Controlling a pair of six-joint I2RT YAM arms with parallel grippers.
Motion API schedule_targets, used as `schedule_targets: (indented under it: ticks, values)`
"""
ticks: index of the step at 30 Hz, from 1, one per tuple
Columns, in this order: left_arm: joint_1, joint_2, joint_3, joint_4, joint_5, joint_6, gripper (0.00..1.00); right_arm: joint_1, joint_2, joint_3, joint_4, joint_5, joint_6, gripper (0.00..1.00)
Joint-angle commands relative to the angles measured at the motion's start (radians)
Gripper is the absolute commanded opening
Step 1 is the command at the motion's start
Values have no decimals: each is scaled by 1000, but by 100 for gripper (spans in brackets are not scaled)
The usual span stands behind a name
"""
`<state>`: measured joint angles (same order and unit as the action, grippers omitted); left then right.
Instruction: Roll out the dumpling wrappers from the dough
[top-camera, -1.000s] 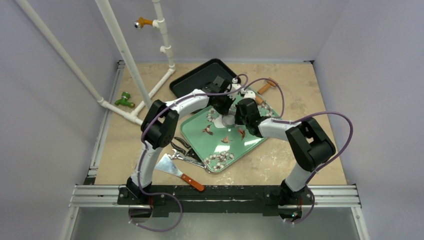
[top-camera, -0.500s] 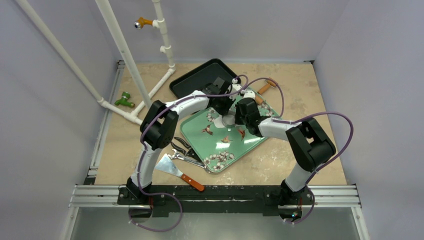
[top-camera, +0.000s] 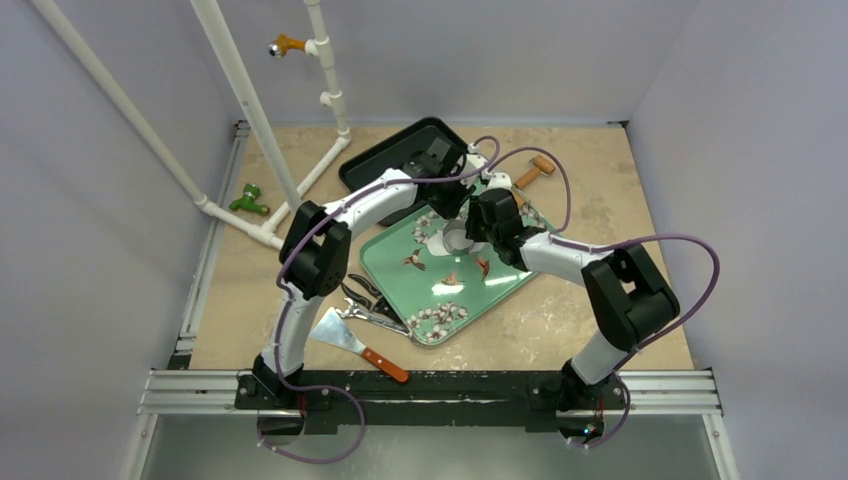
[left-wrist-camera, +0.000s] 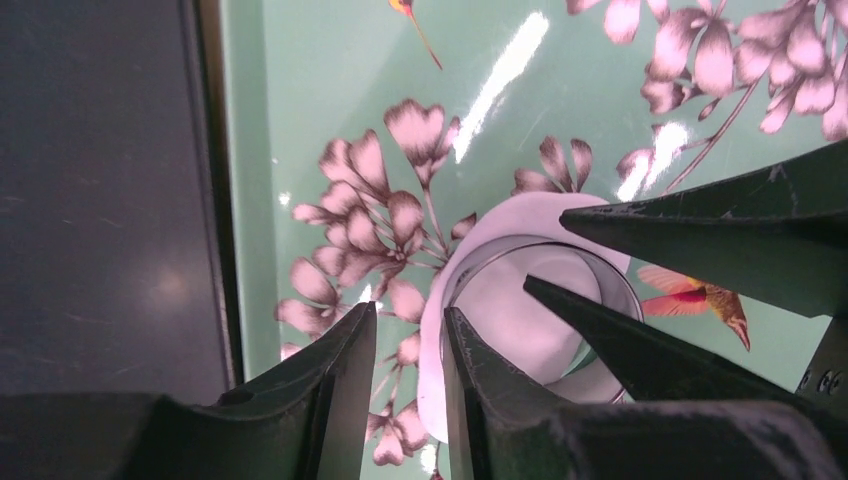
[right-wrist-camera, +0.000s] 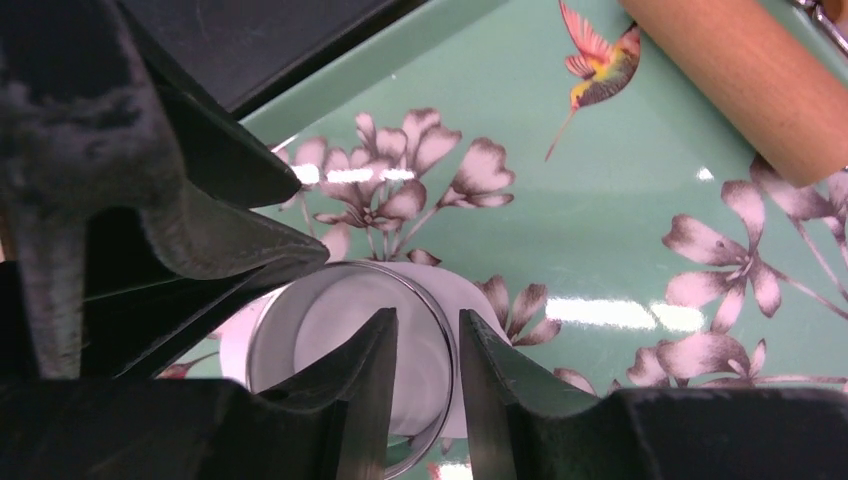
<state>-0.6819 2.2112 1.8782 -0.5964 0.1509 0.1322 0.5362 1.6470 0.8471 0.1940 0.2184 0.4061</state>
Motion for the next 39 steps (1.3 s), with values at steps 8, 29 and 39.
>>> schedule_targets:
  ticks: [8,29,39]
  values:
    - [8,-104,-116,28,60,-24,41,4,-43,28,10,1,-32,27]
    - [10,-76,-147,34,53,-52,18,2,20,-36,51,4,-47,16]
    - [9,-47,-161,37,34,-48,0,9,53,-77,116,34,-74,0]
